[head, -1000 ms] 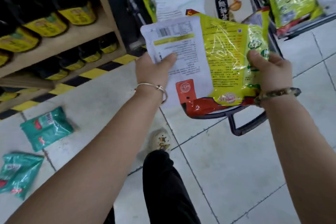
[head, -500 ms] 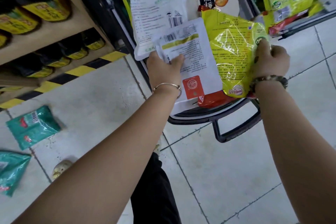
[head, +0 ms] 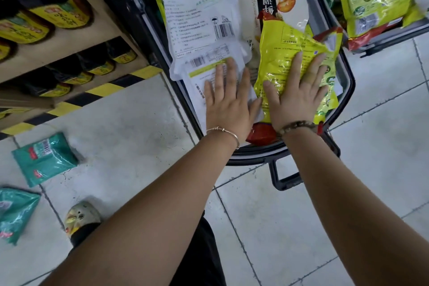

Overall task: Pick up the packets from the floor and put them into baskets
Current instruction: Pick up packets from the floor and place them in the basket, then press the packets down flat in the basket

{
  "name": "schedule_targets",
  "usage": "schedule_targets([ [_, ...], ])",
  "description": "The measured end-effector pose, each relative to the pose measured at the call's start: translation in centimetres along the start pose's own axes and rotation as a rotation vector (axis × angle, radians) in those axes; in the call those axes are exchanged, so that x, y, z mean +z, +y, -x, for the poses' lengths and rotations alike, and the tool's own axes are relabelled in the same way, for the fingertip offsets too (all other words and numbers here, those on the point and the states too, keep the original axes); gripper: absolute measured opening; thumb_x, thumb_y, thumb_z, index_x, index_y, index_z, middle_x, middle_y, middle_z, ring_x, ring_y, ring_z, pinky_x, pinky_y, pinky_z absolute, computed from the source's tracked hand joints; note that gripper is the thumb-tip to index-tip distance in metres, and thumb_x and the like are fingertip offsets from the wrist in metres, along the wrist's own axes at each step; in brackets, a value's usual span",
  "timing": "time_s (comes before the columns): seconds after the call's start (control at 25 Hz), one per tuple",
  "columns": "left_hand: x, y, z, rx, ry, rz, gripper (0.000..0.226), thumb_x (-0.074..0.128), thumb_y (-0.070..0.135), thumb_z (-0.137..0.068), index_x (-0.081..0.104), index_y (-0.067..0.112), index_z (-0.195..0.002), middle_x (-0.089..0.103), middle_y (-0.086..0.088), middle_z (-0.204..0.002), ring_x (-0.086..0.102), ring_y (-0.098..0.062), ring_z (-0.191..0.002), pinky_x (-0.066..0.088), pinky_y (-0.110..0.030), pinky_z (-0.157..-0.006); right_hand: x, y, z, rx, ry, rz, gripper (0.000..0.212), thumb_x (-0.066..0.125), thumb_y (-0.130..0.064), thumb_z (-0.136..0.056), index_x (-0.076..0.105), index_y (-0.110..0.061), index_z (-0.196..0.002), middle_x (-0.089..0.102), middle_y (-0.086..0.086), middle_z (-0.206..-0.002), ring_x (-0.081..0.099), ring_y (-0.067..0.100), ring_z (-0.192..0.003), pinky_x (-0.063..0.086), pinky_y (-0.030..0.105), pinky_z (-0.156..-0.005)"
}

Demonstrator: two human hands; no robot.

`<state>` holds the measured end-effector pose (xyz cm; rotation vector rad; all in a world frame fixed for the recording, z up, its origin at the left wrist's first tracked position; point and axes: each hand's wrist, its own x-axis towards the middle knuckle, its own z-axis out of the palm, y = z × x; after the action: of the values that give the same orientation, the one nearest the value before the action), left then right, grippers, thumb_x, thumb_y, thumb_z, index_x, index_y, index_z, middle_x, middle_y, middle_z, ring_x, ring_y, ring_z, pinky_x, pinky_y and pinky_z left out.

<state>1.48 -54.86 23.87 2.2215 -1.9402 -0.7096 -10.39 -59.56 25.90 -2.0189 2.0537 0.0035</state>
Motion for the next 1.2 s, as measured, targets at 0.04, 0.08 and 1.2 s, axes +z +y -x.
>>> schedule_targets([
  [0.04, 0.2, -0.3, -0.5, 0.031, 0.006, -0.048, 0.066, 0.013, 0.054, -0.095, 0.005, 0.02, -0.15, -0.011, -0.012, -0.157, -0.014, -0.032, -0.143, -0.013, -0.047, -0.112, 0.4, 0.1, -0.5, -0.006, 0.006, -0.001, 0.078, 0.031, -0.062, -0.09, 0.0, -0.023, -0.15, -0.012, 0.016, -0.155, -0.009, 0.034, -0.143, -0.005, 0.054, -0.112],
  [0.08, 0.4, -0.5, -1.0, 0.058, 0.018, -0.091, 0.067, 0.009, 0.054, -0.093, 0.007, 0.019, -0.15, -0.008, -0.012, -0.157, -0.012, -0.032, -0.143, -0.012, -0.048, -0.113, 0.6, 0.2, -1.1, -0.011, 0.011, 0.003, 0.078, 0.029, -0.064, -0.089, -0.001, -0.024, -0.15, -0.011, 0.016, -0.155, -0.009, 0.034, -0.143, -0.005, 0.054, -0.111],
  [1.2, -10.2, -32.7, 18.8, -0.517, 0.32, 0.586, 0.05, 0.063, 0.018, -0.081, 0.052, 0.008, -0.129, 0.045, -0.013, -0.138, 0.043, -0.027, -0.128, 0.035, -0.035, -0.106, 8.5, -31.9, 15.7, -0.642, -0.299, -0.177, 0.067, 0.06, -0.03, -0.085, 0.032, -0.013, -0.144, 0.057, 0.012, -0.127, 0.052, 0.031, -0.116, 0.04, 0.043, -0.098],
])
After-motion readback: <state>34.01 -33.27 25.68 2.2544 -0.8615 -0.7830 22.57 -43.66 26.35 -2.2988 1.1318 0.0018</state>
